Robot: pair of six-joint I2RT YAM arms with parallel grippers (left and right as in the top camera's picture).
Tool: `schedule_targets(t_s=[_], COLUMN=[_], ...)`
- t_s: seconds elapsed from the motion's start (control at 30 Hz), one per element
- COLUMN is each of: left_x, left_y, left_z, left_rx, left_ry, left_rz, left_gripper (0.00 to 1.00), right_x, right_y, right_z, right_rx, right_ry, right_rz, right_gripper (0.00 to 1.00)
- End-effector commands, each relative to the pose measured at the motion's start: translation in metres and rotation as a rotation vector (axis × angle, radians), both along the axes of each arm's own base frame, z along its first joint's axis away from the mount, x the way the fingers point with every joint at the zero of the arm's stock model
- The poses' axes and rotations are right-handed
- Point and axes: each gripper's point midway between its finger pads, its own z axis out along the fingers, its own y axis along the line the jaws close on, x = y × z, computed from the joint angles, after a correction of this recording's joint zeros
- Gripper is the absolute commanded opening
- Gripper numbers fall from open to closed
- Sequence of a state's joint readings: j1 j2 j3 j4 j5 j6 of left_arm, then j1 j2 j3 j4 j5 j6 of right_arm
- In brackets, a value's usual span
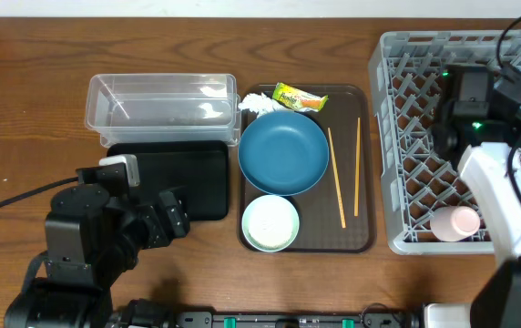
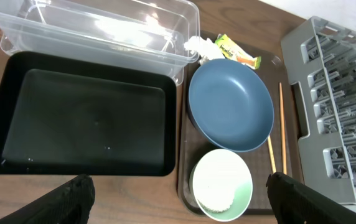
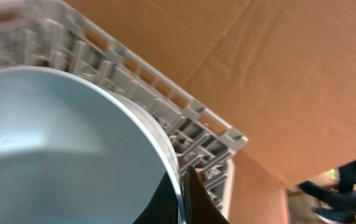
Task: Sort waste into correct bins and load items into the dishwasher rack
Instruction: 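Grasp the light-blue bowl with the right gripper and place it in the rack, then grasp the teal plate rim with the right gripper and set it in the rack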
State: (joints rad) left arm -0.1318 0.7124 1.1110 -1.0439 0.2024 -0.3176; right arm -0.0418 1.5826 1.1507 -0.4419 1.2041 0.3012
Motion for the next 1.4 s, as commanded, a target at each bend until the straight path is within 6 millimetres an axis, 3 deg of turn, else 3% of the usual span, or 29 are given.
schedule_targets(t_s=[0.0,0.33,0.47,0.6,0.73,0.77,0.8,0.9,0.97,1.07,1.2,1.3,1.37], left_x=[0.001,0.001,0.001,0.001,0.001,0.001,0.001,0.001,0.001,0.001,0.001,0.001,0.001], left_y=[0.002,0.002,0.002,0.002,0.002,0.002,0.002,0.002,0.002,0.002,0.002,0.002,0.002], left_z=[0.003,0.003,0.003,0.003,0.003,0.003,0.003,0.003,0.003,0.003,0.003,0.003,0.003], left_rx=[0.008,0.008,0.008,0.008,0.008,0.008,0.008,0.008,0.008,0.008,0.008,0.008,0.008], left_ry=[-0.009,-0.009,-0.009,-0.009,-0.009,-0.009,-0.009,-0.009,-0.009,-0.009,-0.009,-0.009,-0.009], left_rz=[0.01,0.01,0.01,0.01,0.01,0.01,0.01,0.01,0.01,0.01,0.01,0.01,0.01], left_gripper=[0.91,0.91,0.91,0.91,0.91,0.91,0.91,0.91,0.91,0.91,0.91,0.91,0.91], right_x=[0.002,0.05,0.067,0.079,0.085,0.085,0.086,0.089,0.091,0.099,0.107,0.101,0.089], right_y=[-0.019,-0.013,0.01,0.041,0.059,0.062,0.066,0.079,0.092,0.122,0.178,0.235,0.28], right_z=[-0.004,-0.043,-0.056,-0.06,-0.061,-0.061,-0.062,-0.062,-0.059,-0.054,-0.045,-0.046,-0.057], right_rx=[-0.062,-0.167,-0.196,-0.204,-0.211,-0.213,-0.215,-0.225,-0.227,-0.201,-0.102,0.082,0.313], right_ry=[0.111,0.357,0.423,0.42,0.421,0.424,0.43,0.441,0.434,0.42,0.351,0.274,0.22], right_rz=[-0.041,0.042,0.11,0.194,0.239,0.246,0.256,0.289,0.324,0.452,0.705,0.939,1.098], right_gripper=[0.01,0.01,0.03,0.08,0.1,0.15,0.27,0.69,0.76,0.74,0.68,0.68,0.68])
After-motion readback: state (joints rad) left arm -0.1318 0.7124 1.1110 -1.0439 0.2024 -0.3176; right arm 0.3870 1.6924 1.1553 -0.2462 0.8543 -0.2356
